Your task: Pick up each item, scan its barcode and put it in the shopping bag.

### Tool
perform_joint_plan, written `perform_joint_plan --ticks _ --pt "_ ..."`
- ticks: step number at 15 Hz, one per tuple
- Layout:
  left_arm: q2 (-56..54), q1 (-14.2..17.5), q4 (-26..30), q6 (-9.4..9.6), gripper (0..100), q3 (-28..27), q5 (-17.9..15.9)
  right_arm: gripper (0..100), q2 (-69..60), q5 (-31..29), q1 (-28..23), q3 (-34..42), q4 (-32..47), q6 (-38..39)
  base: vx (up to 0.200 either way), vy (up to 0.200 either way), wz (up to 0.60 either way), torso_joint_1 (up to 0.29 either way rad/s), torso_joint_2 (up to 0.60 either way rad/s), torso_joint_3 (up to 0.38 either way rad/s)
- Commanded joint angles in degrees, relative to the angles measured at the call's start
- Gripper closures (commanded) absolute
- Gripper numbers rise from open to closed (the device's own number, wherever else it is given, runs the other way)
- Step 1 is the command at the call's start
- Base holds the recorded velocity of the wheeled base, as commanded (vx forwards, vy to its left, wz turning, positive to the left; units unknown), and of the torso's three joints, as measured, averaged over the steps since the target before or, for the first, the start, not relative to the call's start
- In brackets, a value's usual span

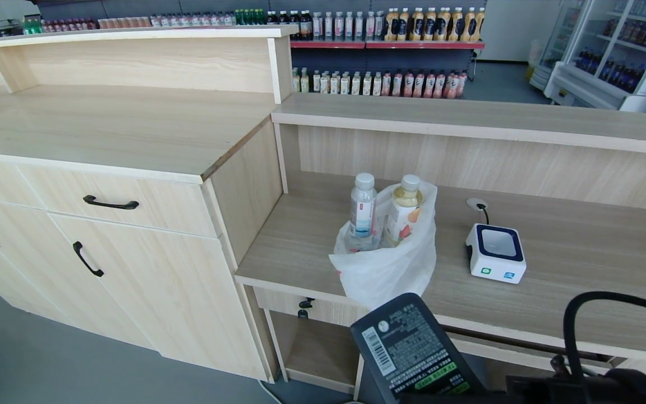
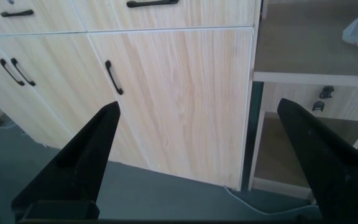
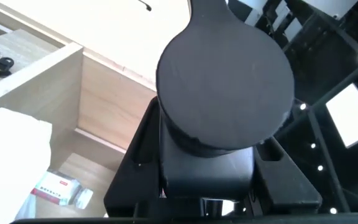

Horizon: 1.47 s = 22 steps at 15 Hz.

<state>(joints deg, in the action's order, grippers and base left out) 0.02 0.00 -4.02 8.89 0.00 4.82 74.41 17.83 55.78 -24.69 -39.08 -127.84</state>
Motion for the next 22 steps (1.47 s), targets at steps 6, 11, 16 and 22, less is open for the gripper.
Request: perform_joint_plan --ticks 6,11,16,22 --pt "-0.02 0.00 -0.02 -0.01 0 0.00 0.02 100 -0.58 1.50 -1.38 -1.07 -2.49 7.96 0.000 0.000 0.00 0.000 0.00 0.000" --pt "-0.02 0.00 -0.02 -0.01 0 0.00 0.02 100 5.39 -1.58 -42.60 -0.45 -33.51 30.72 0.000 0.000 0.00 0.000 0.00 0.000" --pt "-0.02 0.00 -0.02 -0.01 0 0.00 0.02 100 -0.41 0.80 -74.77 2.36 -23.93 56.12 0.000 0.000 0.00 0.000 0.00 0.000" --pt "-0.02 0.00 -0.02 -0.01 0 0.00 0.02 100 -1.37 -7.90 -78.81 -1.15 -16.90 83.55 0.000 0.000 0.50 0.002 0.00 0.003"
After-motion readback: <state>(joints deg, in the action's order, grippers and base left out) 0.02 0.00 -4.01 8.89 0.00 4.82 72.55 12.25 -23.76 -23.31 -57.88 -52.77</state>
